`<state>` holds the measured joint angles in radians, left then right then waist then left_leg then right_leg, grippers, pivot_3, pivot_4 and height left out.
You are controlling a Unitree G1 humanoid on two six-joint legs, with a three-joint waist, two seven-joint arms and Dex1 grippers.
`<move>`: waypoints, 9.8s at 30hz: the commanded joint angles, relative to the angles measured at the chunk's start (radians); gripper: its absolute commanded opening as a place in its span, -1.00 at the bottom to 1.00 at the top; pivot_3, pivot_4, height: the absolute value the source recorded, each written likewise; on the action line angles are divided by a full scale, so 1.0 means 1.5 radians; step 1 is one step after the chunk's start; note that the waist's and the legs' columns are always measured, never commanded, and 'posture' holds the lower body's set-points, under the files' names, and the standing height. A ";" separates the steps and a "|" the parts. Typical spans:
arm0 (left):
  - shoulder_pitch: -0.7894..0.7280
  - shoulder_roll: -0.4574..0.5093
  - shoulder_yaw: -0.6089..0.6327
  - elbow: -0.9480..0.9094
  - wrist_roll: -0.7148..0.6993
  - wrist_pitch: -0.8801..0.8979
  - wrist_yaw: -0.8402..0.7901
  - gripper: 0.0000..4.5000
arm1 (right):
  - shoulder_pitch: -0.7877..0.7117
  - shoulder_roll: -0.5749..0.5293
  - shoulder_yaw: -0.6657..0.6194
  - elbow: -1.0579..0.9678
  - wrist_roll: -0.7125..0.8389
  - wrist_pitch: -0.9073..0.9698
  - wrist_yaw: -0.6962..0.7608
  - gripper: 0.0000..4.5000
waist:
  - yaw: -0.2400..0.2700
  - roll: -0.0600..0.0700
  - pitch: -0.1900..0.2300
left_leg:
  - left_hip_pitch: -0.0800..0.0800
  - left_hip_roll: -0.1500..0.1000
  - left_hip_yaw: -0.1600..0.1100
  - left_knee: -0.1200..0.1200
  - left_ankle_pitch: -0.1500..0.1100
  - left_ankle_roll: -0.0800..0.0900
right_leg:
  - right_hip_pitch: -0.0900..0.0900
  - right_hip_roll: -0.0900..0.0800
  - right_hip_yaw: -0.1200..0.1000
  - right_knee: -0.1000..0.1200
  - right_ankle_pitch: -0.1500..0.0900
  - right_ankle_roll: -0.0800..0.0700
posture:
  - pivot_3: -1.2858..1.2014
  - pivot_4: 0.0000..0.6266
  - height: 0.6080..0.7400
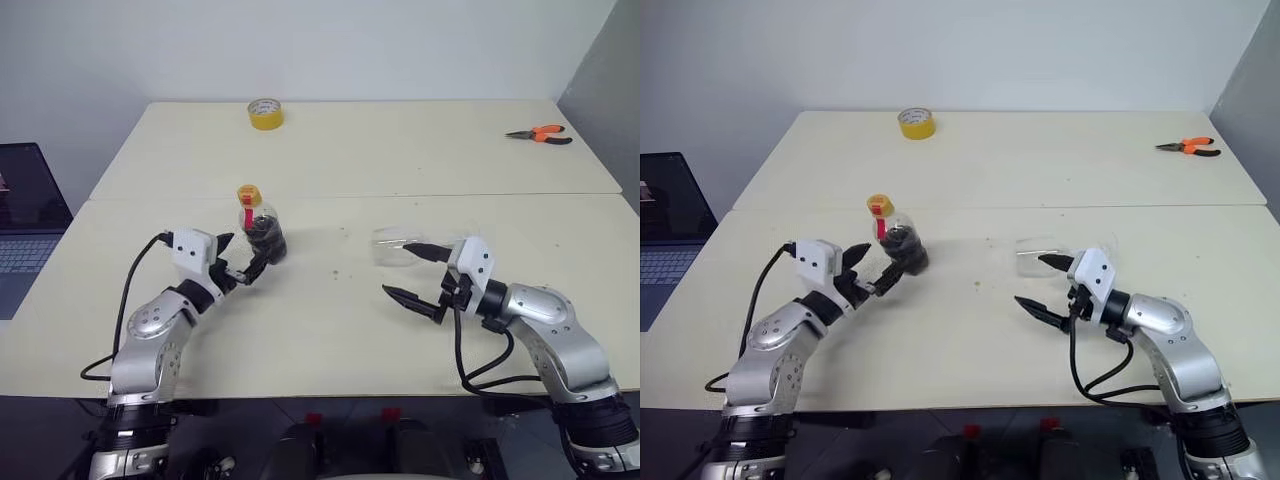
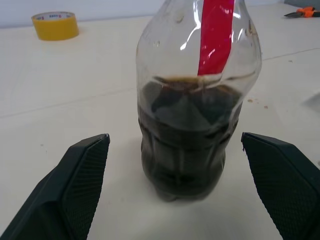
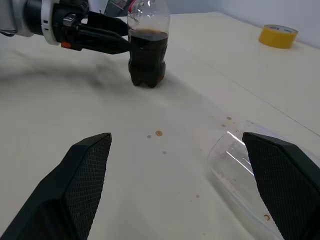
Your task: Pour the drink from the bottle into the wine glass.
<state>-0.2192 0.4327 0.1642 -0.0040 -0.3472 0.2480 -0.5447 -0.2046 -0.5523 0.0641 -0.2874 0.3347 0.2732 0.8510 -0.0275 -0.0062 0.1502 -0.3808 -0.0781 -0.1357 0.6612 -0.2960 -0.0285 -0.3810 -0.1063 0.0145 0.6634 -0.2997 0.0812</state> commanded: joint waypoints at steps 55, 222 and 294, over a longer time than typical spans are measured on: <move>-0.110 -0.219 -0.165 -0.009 0.178 -0.042 0.172 -0.44 | -0.361 0.227 0.034 -0.032 0.044 0.391 -0.260 1.00 | -0.005 -0.003 0.002 | -0.004 0.000 0.001 0.001 0.000 0.000 | -0.006 0.000 0.001 0.004 0.001 -0.001 | 0.03 -0.52 1.00; 0.029 -0.132 -0.190 -0.213 0.098 0.082 0.102 -0.70 | -0.285 0.158 0.007 -0.036 0.051 0.320 -0.214 1.00 | -0.003 -0.003 0.002 | -0.004 0.000 0.002 0.001 0.000 -0.001 | -0.009 0.000 0.002 0.007 0.001 -0.001 | 0.03 -0.52 1.00; 0.033 -0.133 -0.188 -0.214 0.106 0.082 0.095 -0.72 | -0.345 0.270 0.071 0.024 -0.002 0.356 -0.298 1.00 | -0.007 -0.003 0.002 | -0.009 0.000 0.002 0.002 0.001 -0.002 | -0.016 0.000 0.002 0.011 0.001 -0.001 | 0.03 -0.52 1.00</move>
<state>-0.1628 0.2326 -0.1256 -0.2763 -0.1894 0.4004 -0.4034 -0.7260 -0.1313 0.2138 -0.2062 0.3301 0.8179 0.3985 -0.0373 -0.0112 0.1532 -0.3948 -0.0784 -0.1327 0.6638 -0.2951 -0.0309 -0.4048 -0.1069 0.0171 0.6795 -0.2983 0.0798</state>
